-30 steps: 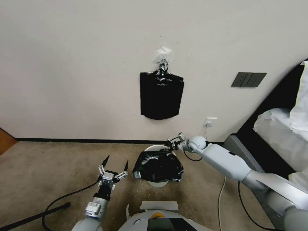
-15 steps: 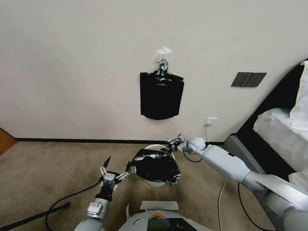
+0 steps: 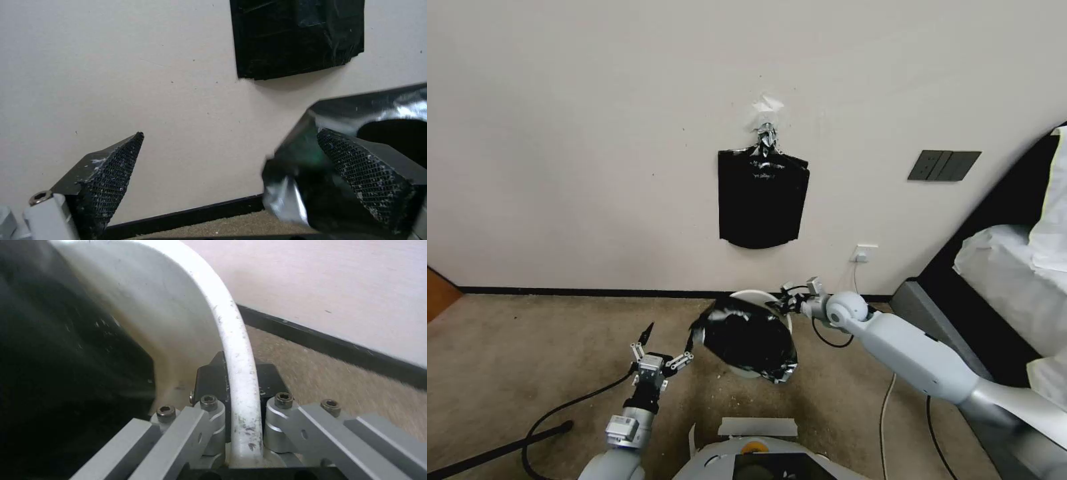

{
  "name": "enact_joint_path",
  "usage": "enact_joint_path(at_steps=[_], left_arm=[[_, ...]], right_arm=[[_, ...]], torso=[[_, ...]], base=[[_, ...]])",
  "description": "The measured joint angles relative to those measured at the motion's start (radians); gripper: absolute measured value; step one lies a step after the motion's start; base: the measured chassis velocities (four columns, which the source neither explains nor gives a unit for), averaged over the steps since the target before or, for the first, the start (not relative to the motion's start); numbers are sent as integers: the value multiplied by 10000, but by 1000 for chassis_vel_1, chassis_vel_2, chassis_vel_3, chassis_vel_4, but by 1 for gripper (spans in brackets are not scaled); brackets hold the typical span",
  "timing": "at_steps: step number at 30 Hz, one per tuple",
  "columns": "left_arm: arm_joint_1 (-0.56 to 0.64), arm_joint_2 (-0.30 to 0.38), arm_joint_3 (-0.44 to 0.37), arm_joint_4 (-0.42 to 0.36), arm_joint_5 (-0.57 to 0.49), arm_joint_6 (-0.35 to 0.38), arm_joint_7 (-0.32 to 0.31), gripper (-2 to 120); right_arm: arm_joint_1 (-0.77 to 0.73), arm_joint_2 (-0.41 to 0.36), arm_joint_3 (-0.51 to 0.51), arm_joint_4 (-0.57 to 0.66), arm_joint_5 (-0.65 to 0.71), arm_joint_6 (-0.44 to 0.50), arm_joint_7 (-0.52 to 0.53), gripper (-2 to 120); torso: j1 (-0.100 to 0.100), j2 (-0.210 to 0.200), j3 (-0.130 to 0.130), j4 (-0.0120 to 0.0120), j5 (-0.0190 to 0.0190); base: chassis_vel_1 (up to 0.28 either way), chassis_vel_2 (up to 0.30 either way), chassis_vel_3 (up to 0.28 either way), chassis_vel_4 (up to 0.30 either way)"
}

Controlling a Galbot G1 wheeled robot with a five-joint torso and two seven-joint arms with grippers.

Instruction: Place a trash bag onto the trash bin.

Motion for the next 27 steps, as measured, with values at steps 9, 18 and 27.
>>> enact_joint_path(at_steps=[9,18,27], left_arm=[[-212,89,-19,-9,-218,164,-50,100],[-285,177,-133,-54,-390,308,-72,100],[-268,172,-179,-55,-423,328,-75,100]], right_arm=[[-2322,1055,1783,1827,744,381,4285,4],[-4424,2367,2548,2380,-840,1377,5474,4],[-5334,3511,2254,2014,-1767,1562,5351,4]], torso=[[0,0,-1,0,-1],[0,0,-1,-3,-2],[-1,0,-1,-1,-3]], base=[[0,0,0,0],[0,0,0,0],[0,0,0,0]])
